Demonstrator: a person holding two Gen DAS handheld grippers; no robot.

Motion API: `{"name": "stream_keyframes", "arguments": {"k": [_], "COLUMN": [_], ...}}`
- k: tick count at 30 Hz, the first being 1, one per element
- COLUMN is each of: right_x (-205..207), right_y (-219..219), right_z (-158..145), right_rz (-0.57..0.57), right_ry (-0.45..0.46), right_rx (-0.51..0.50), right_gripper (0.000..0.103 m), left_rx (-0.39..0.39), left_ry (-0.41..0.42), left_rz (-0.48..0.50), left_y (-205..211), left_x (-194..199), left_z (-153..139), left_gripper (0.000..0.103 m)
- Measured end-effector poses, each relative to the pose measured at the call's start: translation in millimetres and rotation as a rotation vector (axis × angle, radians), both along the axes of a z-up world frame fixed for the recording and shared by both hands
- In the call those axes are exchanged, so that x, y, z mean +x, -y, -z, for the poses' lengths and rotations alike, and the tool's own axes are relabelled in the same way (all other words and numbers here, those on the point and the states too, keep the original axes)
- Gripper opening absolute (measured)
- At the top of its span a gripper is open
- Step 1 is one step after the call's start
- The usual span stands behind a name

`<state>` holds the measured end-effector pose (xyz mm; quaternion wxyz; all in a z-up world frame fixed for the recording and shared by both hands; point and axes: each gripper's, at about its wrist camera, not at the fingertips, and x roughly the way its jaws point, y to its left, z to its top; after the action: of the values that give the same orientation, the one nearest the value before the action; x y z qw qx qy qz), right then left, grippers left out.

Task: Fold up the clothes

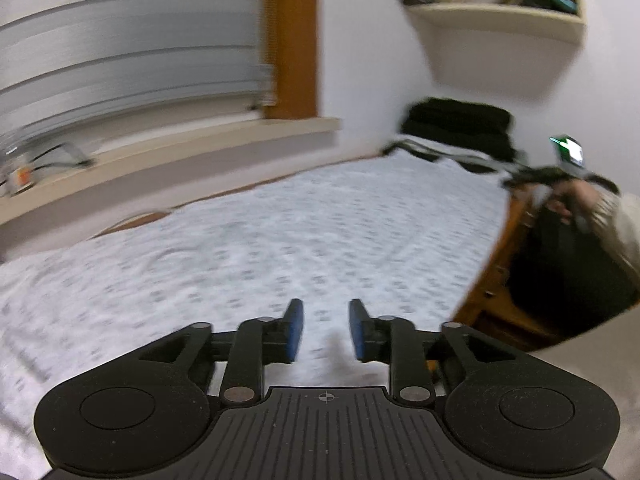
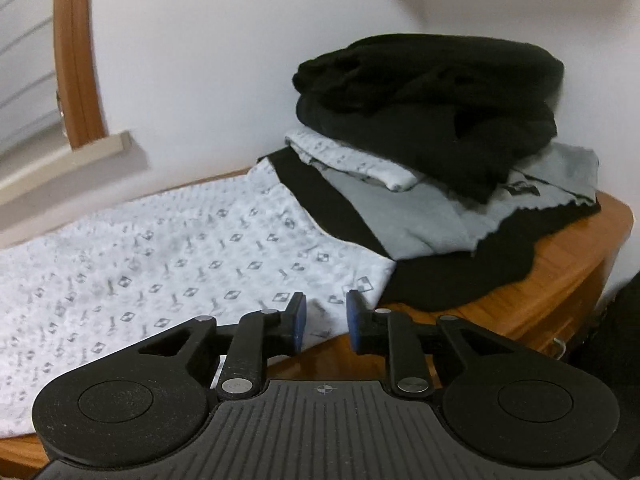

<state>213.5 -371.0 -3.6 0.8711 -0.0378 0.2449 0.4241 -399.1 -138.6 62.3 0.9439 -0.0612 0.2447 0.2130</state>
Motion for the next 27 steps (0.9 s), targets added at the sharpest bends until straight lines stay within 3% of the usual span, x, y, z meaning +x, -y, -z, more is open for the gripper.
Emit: {"name": "stream_keyframes", "arguments": {"k": [1,5,7,9,13,17,21,23,24,25,27], "right_x": [-6,-40,-64,-91,-145,-180,-193,-191,-188,-186,-183], "right_y": [-1,-31,-56,-81,-132,-163,-179,-185,-188,-191,-195], "right_z": [-4,-26,-36,-43,-44,-38,-33,-33,-32,-31,-28], "right_rz": [-0.021,-0.146,-0.236,-0.326,-0.489,-0.567,-0.594,-0.623,-0.642,-0.664,-0.722], "right_ry": [0.023,0.084,0.099,0.114,0.147,0.222,0.299,0.281,0.268,0.260,0.234], "right_rx": [0.016,0.046,0.066,0.069,0.019,-0.046,-0.106,-0.119,-0.124,-0.126,-0.134], "right_gripper": [0.025,0.027,0.033,0.040,0.042,0.047,0.049,0.052,0.053,0.053,0.053], "left_rx": [-0.003,-0.020,-0.016,-0.007,-0.006,-0.063,-0.109,-0.120,-0.130,-0.134,-0.134], "left_ry": [0.007,0.034,0.043,0.044,0.048,0.065,0.063,0.071,0.085,0.099,0.108], "left_rz": [-0.030,-0.177,-0.257,-0.333,-0.483,-0.544,-0.551,-0.546,-0.539,-0.524,-0.500], "left_y": [-6,-27,-36,-46,-64,-84,-96,-98,-100,-99,-99], "left_x": [-7,-49,-73,-96,-145,-176,-184,-186,-186,-187,-186], "left_z": [0,0,0,1,1,9,22,26,28,29,28], "left_gripper": [0.044,0.051,0.064,0.066,0.070,0.071,0.070,0.068,0.058,0.035,0.024]}}
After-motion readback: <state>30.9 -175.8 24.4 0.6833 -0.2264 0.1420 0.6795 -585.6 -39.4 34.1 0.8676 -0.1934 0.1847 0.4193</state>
